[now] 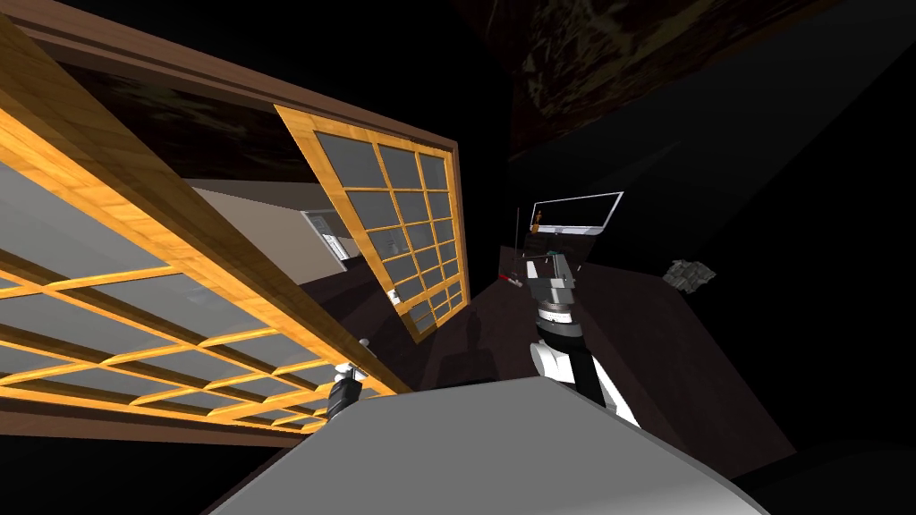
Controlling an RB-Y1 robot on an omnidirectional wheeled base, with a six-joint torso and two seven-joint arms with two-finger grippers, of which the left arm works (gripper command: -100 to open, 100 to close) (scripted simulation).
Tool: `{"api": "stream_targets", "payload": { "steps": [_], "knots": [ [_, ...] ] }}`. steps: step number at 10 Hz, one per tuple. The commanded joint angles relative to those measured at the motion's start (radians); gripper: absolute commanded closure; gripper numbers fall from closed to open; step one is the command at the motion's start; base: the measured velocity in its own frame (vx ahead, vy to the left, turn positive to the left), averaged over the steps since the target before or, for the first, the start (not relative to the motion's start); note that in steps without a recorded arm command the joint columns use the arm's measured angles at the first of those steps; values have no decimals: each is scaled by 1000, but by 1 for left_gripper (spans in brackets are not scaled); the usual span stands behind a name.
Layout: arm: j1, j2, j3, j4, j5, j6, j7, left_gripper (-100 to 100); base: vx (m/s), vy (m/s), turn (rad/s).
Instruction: Pull the door open
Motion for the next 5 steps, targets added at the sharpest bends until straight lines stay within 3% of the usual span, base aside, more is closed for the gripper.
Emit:
{"api": "stream_targets", "payload": {
  "steps": [1, 2, 3, 4, 5],
  "knots": [
    [29, 18, 32, -16, 15, 28, -9, 100, -6, 6, 15],
    [29, 18, 32, -16, 15, 28, -9, 100, -2, 0, 15],
    [-11, -7, 6, -3, -6, 8, 26, 100, -65, -13, -131],
    [-13, -10, -11, -16, 7, 2, 36, -100, -102, -8, -151],
    [-14, -9, -21, -20, 16, 1, 61, -100, -97, 6, -114]
  ]
}}
